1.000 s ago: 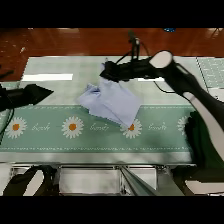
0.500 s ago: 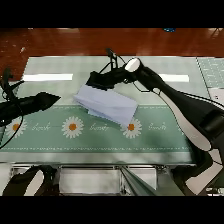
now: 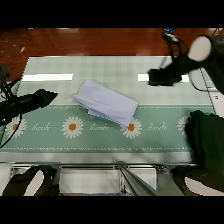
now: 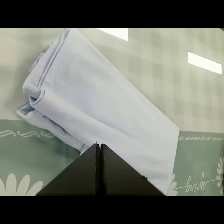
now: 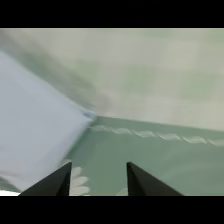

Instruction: Fold the shirts.

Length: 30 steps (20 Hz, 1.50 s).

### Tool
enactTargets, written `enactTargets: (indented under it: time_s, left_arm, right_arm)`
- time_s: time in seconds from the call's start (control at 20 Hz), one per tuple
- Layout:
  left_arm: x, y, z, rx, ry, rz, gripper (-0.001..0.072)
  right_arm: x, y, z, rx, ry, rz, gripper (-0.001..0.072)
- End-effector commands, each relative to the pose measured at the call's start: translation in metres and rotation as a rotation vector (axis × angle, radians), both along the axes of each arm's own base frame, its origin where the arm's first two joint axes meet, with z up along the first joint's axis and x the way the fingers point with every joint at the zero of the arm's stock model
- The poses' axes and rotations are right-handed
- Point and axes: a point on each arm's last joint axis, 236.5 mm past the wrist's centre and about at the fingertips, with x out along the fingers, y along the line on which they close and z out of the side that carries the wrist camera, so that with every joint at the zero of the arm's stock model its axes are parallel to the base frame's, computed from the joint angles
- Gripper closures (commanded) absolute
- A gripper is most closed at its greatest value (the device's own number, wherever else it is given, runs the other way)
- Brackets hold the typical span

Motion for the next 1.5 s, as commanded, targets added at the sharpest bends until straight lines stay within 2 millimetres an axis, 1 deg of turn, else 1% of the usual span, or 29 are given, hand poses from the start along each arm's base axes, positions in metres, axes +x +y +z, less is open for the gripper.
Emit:
enactTargets:
  time_s: [0.0, 0.05, 0.1, 0.15, 0.2, 0.25, 0.35, 0.45, 0.55, 0.6, 0.7, 0.9, 0.95, 1.0, 1.05, 1.1, 1.15, 1.2, 1.25, 1.35, 1.45]
  left_arm:
    - [-0.005, -0.004, -0.002, -0.007, 0.018, -0.023, 0.0685]
    - [-0.005, -0.005, -0.002, -0.007, 0.019, -0.024, 0.0685]
    - [-0.006, -0.005, -0.003, -0.008, 0.020, -0.025, 0.0685]
    - [-0.005, -0.005, -0.003, -0.007, 0.019, -0.025, 0.0685]
    - [-0.005, -0.005, -0.003, -0.007, 0.019, -0.025, 0.0685]
    - [-0.006, -0.005, -0.003, -0.008, 0.021, -0.027, 0.0685]
    - [-0.007, -0.006, -0.003, -0.009, 0.024, -0.031, 0.0685]
    - [-0.007, -0.006, -0.003, -0.008, 0.024, -0.030, 0.0685]
    - [-0.007, -0.006, -0.003, -0.009, 0.024, -0.031, 0.0685]
    - [-0.007, -0.006, -0.003, -0.009, 0.024, -0.031, 0.0685]
    - [-0.007, -0.006, -0.003, -0.009, 0.024, -0.031, 0.0685]
    - [-0.007, -0.006, -0.003, -0.009, 0.024, -0.031, 0.0685]
    - [-0.007, -0.006, -0.003, -0.009, 0.024, -0.031, 0.0685]
    - [-0.007, -0.006, -0.004, -0.009, 0.025, -0.031, 0.0685]
    - [-0.006, -0.006, -0.005, -0.010, 0.029, -0.031, 0.0685]
    - [-0.006, -0.006, -0.007, -0.012, 0.036, -0.031, 0.0685]
    - [-0.006, -0.006, -0.009, -0.014, 0.046, -0.034, 0.0685]
    - [-0.007, -0.007, -0.013, -0.019, 0.062, -0.042, 0.0685]
    - [-0.009, -0.010, -0.018, -0.025, 0.084, -0.054, 0.0685]
    - [-0.011, -0.013, -0.028, -0.038, 0.127, -0.073, 0.0685]
    - [-0.011, -0.013, -0.035, -0.045, 0.155, -0.075, 0.0685]
  right_arm:
    - [-0.045, -0.055, -0.037, -0.025, -0.083, -0.255, 0.0295]
    - [-0.055, -0.042, -0.059, 0.064, -0.066, -0.293, 0.0294]
    - [-0.064, -0.025, -0.081, 0.170, -0.040, -0.334, 0.0294]
    - [-0.070, -0.006, -0.097, 0.274, -0.013, -0.368, 0.0294]
    - [-0.073, 0.013, -0.110, 0.385, 0.009, -0.398, 0.0294]
    - [-0.075, 0.027, -0.120, 0.468, 0.029, -0.427, 0.0294]
    - [-0.072, 0.044, -0.132, 0.552, 0.070, -0.440, 0.0294]
    - [-0.063, 0.064, -0.139, 0.634, 0.103, -0.426, 0.0295]
    - [-0.056, 0.080, -0.146, 0.697, 0.143, -0.406, 0.0295]
    - [-0.055, 0.087, -0.151, 0.708, 0.174, -0.386, 0.0295]
    - [-0.054, 0.095, -0.163, 0.703, 0.233, -0.355, 0.0295]
    - [-0.036, 0.107, -0.172, 0.704, 0.261, -0.324, 0.0302]
    - [-0.032, 0.114, -0.172, 0.705, 0.265, -0.305, 0.0308]
    - [-0.029, 0.125, -0.171, 0.706, 0.267, -0.268, 0.0310]
    - [-0.026, 0.139, -0.169, 0.707, 0.269, -0.231, 0.0344]
    - [-0.024, 0.153, -0.165, 0.709, 0.266, -0.184, 0.0446]
    - [-0.021, 0.168, -0.158, 0.710, 0.246, -0.115, 0.0612]
    - [-0.016, 0.178, -0.147, 0.711, 0.213, -0.058, 0.0689]
    - [-0.010, 0.187, -0.132, 0.718, 0.186, -0.004, 0.0689]
    - [0.008, 0.197, -0.096, 0.709, 0.128, 0.090, 0.0689]
    - [0.036, 0.191, -0.056, 0.655, 0.055, 0.138, 0.0690]
